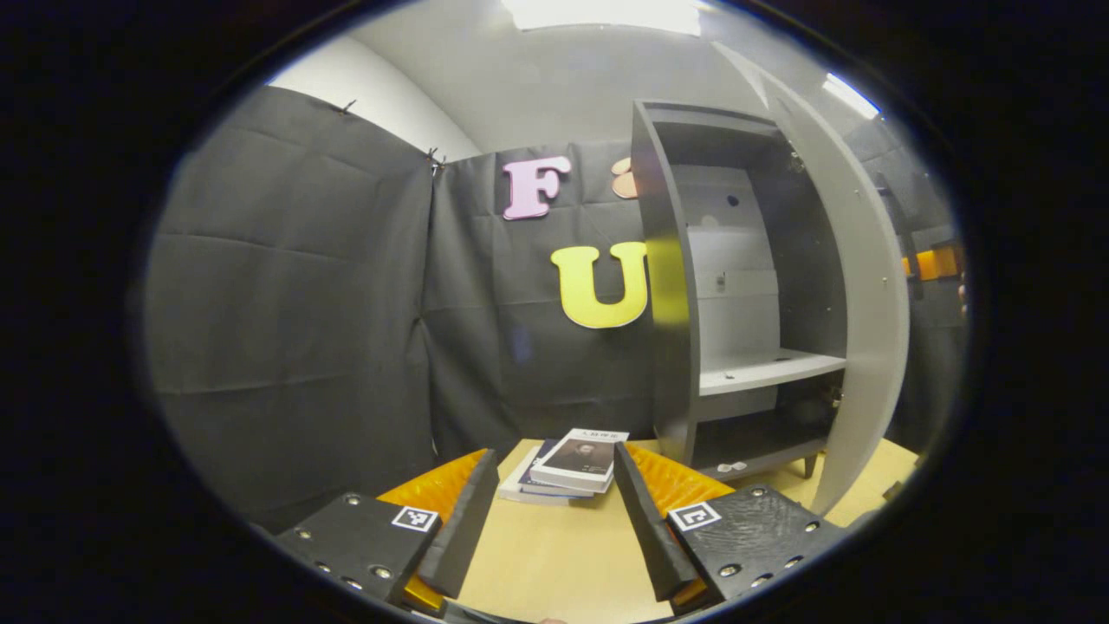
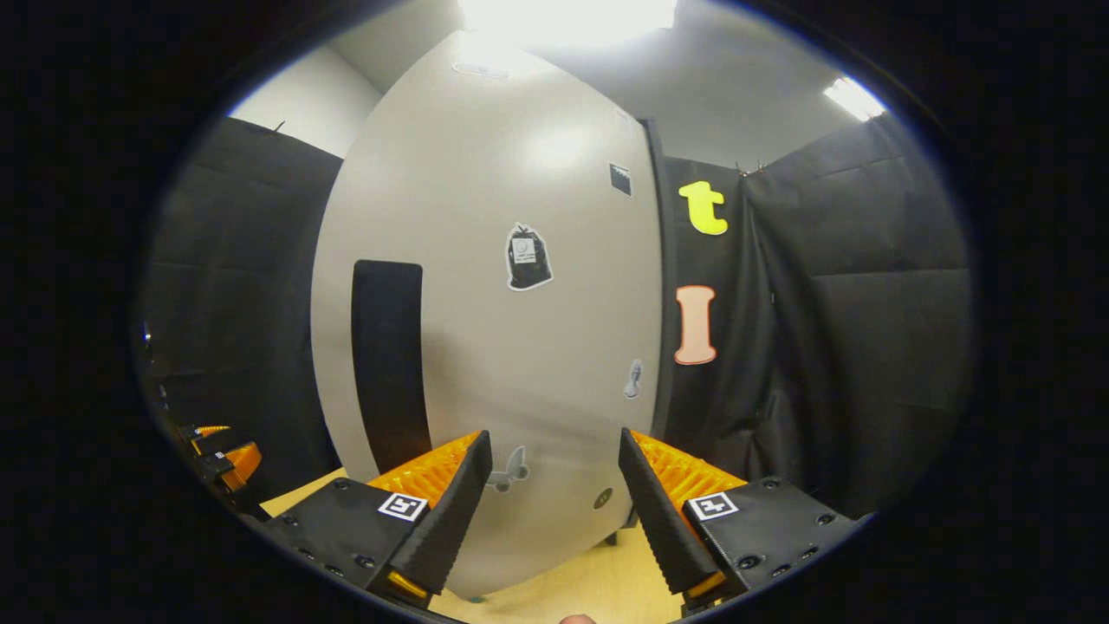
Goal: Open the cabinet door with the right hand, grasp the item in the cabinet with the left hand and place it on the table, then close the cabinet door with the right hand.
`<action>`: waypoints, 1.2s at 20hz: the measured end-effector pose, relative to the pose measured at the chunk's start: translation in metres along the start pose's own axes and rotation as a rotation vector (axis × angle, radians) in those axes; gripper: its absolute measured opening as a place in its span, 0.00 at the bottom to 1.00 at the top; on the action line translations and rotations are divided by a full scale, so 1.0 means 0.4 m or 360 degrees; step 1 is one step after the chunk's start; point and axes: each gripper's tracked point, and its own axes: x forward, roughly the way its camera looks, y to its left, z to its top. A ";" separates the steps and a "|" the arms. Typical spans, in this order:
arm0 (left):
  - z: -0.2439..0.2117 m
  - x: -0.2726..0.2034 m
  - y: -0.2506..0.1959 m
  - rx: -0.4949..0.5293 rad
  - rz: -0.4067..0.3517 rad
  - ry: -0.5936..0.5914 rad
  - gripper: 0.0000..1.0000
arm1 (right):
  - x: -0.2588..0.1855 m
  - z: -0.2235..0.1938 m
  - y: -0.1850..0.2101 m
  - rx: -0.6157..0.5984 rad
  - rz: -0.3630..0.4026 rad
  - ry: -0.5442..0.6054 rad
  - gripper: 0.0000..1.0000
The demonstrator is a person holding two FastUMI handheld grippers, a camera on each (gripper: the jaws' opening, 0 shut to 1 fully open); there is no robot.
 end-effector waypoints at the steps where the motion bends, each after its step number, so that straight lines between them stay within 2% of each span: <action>1: 0.000 -0.008 0.007 0.0000 0.0005 -0.0002 0.81 | 0.009 -0.004 0.004 -0.0002 0.0029 -0.0004 0.91; 2: 0.003 -0.015 0.015 0.0001 0.0012 -0.0003 0.81 | 0.022 -0.003 0.011 -0.0010 0.0045 -0.0007 0.93; 6: 0.010 -0.027 0.029 0.0002 0.0040 0.0002 0.80 | 0.057 0.017 0.057 0.0007 0.0097 -0.0027 0.93; 7: 0.018 -0.028 0.029 0.0009 0.0046 -0.0008 0.80 | 0.055 0.009 0.056 0.0019 0.0108 -0.0022 0.97; 11: 0.039 -0.039 -0.007 0.0034 0.0083 -0.0054 0.81 | 0.051 -0.009 0.020 0.0038 0.0134 -0.0026 0.97; 16: 0.093 -0.007 -0.129 0.0054 0.0031 -0.0092 0.81 | -0.003 0.002 -0.106 0.0032 0.0088 -0.0064 0.97; 20: 0.142 0.012 -0.252 0.0034 -0.0036 -0.0135 0.81 | -0.037 0.011 -0.235 0.0028 0.0000 -0.0091 0.97; 24: 0.183 0.023 -0.364 0.0083 -0.0086 -0.0176 0.81 | -0.074 0.009 -0.361 0.0015 -0.0097 -0.0108 0.96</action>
